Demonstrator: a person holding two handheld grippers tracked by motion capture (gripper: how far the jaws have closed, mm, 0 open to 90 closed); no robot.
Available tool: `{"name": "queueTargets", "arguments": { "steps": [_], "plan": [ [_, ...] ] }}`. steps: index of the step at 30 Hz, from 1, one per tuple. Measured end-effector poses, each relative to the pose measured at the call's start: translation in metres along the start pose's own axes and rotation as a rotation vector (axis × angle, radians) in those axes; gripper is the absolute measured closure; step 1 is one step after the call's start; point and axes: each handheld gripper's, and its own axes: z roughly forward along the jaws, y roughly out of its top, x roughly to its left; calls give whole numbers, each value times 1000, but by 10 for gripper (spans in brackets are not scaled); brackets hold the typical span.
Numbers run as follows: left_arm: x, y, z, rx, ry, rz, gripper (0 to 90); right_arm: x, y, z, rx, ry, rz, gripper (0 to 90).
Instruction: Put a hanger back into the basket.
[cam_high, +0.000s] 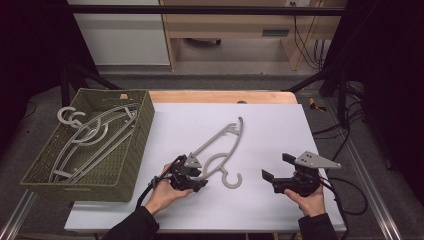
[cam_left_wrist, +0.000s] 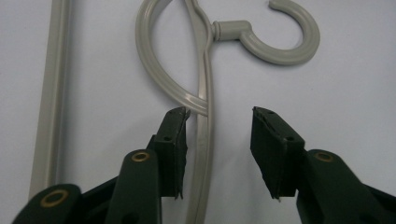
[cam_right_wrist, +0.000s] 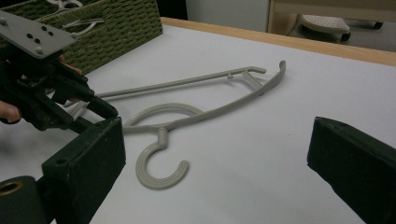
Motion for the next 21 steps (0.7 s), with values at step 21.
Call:
{"name": "queueTargets", "arguments": {
  "steps": [21],
  "plan": [
    [0, -1, 4, 78, 35, 33, 798, 1, 0, 0, 3, 8, 2, 50]
  ]
}}
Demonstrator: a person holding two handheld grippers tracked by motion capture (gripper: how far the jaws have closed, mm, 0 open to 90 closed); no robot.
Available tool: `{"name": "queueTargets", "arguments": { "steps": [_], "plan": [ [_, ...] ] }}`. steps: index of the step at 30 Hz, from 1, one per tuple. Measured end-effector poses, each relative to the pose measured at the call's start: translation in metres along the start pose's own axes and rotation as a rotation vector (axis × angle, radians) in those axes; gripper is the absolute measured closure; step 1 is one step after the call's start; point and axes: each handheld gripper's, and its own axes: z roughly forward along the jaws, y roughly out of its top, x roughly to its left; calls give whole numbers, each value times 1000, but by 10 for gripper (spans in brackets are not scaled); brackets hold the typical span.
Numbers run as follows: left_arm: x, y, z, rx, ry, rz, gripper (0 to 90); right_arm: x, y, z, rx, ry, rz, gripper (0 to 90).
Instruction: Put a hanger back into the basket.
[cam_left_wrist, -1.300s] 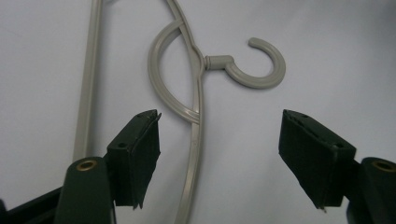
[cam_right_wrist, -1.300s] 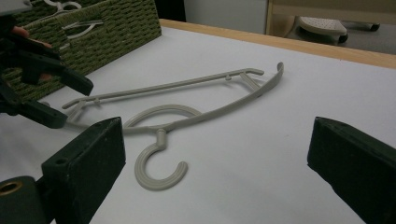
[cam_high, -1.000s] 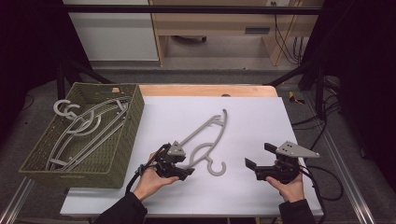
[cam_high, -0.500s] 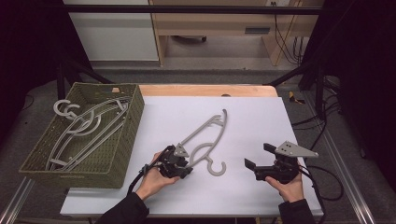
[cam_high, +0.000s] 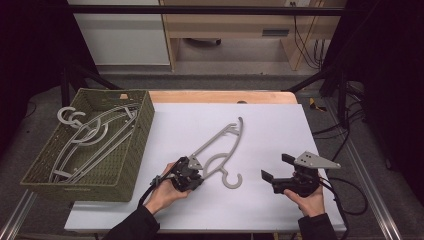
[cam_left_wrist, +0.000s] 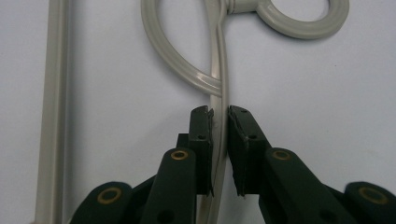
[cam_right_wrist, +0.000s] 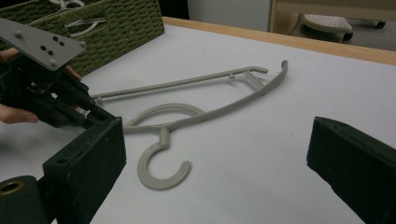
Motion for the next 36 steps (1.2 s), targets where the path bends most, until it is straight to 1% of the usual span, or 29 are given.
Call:
{"name": "queueTargets", "arguments": {
  "steps": [1, 4, 7, 8, 9, 10, 11, 12, 13, 15, 16, 17, 18, 19, 20, 22, 24, 25, 27, 29, 32, 33, 34, 36],
  "plan": [
    [0, 0, 0, 2, -1, 7, 801, 0, 0, 0, 1, 0, -3, 50],
    [-2, 1, -2, 30, -18, 16, 811, -1, 0, -1, 2, 1, -7, 50],
    [-1, 1, -4, 44, -28, 18, 812, -1, 0, -1, -3, -1, -4, 51],
    [-1, 2, -3, 47, -27, 14, 809, -1, 0, -1, -4, -3, -6, 51],
    [-2, 2, -3, 55, -27, 10, 803, -1, 0, -1, -4, -3, -5, 51],
    [-2, 3, -4, 68, -36, 10, 759, -1, 0, -1, -4, -4, -7, 51],
    [-3, 4, -4, 75, -33, 22, 713, -1, 0, -1, -5, -5, -7, 50],
    [-5, 5, -3, 87, -22, 35, 709, -1, 0, -2, -5, -4, -6, 51],
    [-6, 6, -3, 95, -16, 34, 708, -1, 1, -2, -7, -3, -4, 51],
    [-5, 9, -2, 118, -20, 23, 710, -2, 1, -3, -7, -2, -7, 51],
    [-4, 11, -2, 128, -24, 3, 714, -2, 1, -3, -7, -1, -6, 51],
    [-5, 12, -1, 133, -21, -8, 719, -1, 1, -3, -8, -2, -5, 51],
    [-6, 13, -1, 142, -13, 4, 721, -1, 1, -3, -8, -1, -5, 51],
    [-9, 14, 0, 145, 4, 6, 723, -2, 1, -3, -8, -2, -3, 51],
    [-10, 15, -1, 153, 18, 20, 728, -1, 1, -3, -9, 0, 1, 51],
    [-12, 16, 0, 162, 23, 18, 739, -1, 1, -3, -9, 0, -1, 51],
    [-11, 16, 0, 163, 17, 18, 754, -1, 1, -3, -9, -2, -6, 51],
    [-11, 16, 0, 162, 15, 11, 765, -1, 1, -3, -9, -1, -5, 51],
    [-11, 16, -1, 161, 14, 18, 811, -2, 1, -3, -8, -2, -6, 51],
    [-11, 16, -1, 161, 16, 16, 812, -2, 1, -3, -6, -2, -5, 50],
    [-13, 16, -1, 157, 27, 29, 814, -2, 1, -3, -4, -2, -9, 50],
    [-13, 15, -1, 155, 27, 27, 814, -2, 1, -3, -3, 0, -8, 50],
    [-13, 14, -1, 140, 23, 21, 815, -2, 1, -3, -4, 0, -8, 50],
    [-11, 12, -3, 127, 16, 26, 816, -2, 1, -5, -6, 0, -9, 50]
  ]
}}
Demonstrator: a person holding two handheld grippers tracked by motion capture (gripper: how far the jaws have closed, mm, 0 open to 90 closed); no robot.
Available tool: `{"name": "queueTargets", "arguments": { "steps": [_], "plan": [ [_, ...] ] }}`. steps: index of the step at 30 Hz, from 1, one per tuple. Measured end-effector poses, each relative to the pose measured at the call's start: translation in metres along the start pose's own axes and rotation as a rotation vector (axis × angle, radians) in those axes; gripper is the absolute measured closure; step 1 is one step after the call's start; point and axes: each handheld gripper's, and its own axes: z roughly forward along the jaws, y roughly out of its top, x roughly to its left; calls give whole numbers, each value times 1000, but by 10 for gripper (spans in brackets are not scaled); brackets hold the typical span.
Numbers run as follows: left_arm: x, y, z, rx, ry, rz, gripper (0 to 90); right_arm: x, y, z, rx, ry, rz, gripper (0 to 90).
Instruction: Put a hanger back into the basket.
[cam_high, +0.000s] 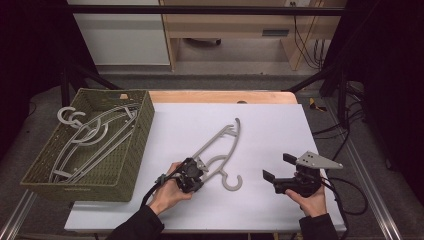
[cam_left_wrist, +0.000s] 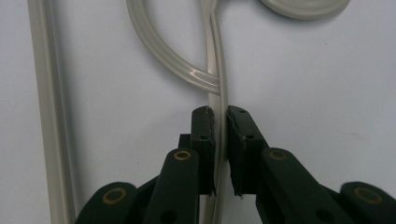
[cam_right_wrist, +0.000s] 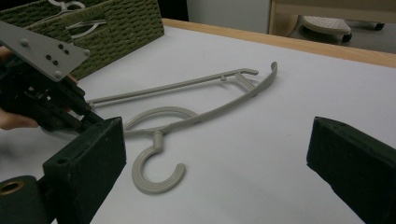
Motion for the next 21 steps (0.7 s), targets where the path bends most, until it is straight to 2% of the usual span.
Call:
{"name": "queueTargets", "arguments": {
  "steps": [7, 11, 16, 21],
  "plan": [
    [0, -4, -21, -79, -21, 1, 819, 0, 0, -2, -8, -3, 4, 51],
    [1, -7, -32, -113, -38, -20, 821, 0, 0, -1, -5, 0, 7, 51],
    [3, -10, -49, -160, -15, -23, 827, 0, 0, -2, -9, -1, 4, 51],
    [5, -14, -66, -214, -31, -39, 828, 0, 0, -1, -4, -2, 5, 51]
  ]
}}
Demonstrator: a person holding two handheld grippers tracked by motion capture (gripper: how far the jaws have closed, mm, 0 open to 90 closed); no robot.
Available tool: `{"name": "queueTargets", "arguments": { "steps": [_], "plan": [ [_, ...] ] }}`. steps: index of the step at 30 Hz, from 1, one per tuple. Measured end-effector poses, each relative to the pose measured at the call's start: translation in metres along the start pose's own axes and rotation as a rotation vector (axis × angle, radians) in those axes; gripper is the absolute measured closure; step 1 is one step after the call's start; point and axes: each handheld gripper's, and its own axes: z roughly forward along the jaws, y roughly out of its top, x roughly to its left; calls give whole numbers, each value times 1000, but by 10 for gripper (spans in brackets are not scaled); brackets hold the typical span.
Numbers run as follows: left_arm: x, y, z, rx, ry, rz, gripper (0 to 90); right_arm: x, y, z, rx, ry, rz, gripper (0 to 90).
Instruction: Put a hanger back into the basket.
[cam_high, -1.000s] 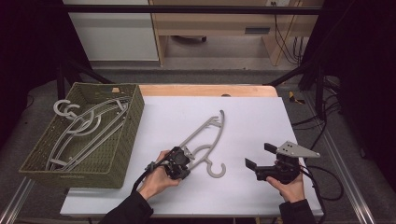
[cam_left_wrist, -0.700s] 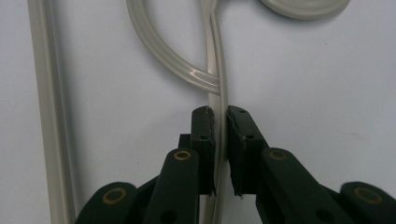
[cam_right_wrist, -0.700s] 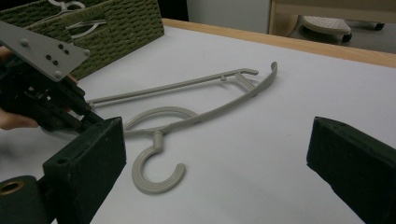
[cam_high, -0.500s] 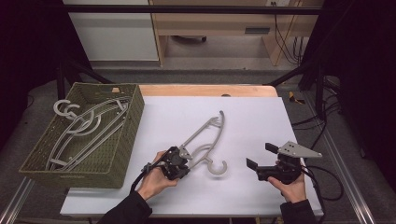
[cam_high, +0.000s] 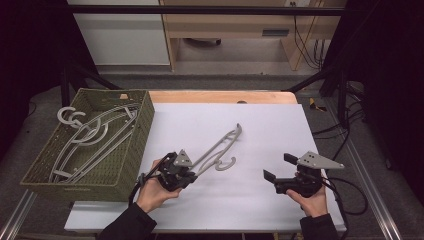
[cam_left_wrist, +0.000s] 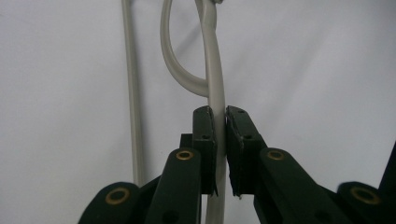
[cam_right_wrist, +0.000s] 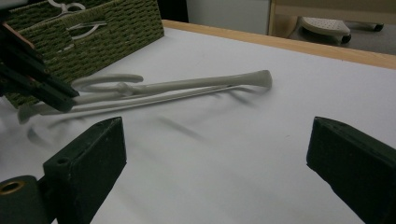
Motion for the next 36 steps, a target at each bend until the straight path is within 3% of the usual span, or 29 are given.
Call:
{"name": "queueTargets", "arguments": {
  "steps": [12, 23, 36],
  "plan": [
    [1, 3, -31, -97, 14, -21, 829, -1, 0, -1, -3, -1, -1, 51],
    [-1, 6, -61, -226, 18, -33, 830, -1, 0, 0, -2, 0, 0, 52],
    [-2, 11, -93, -346, 47, -20, 831, -2, 0, -2, -7, 2, 11, 52]
  ]
}}
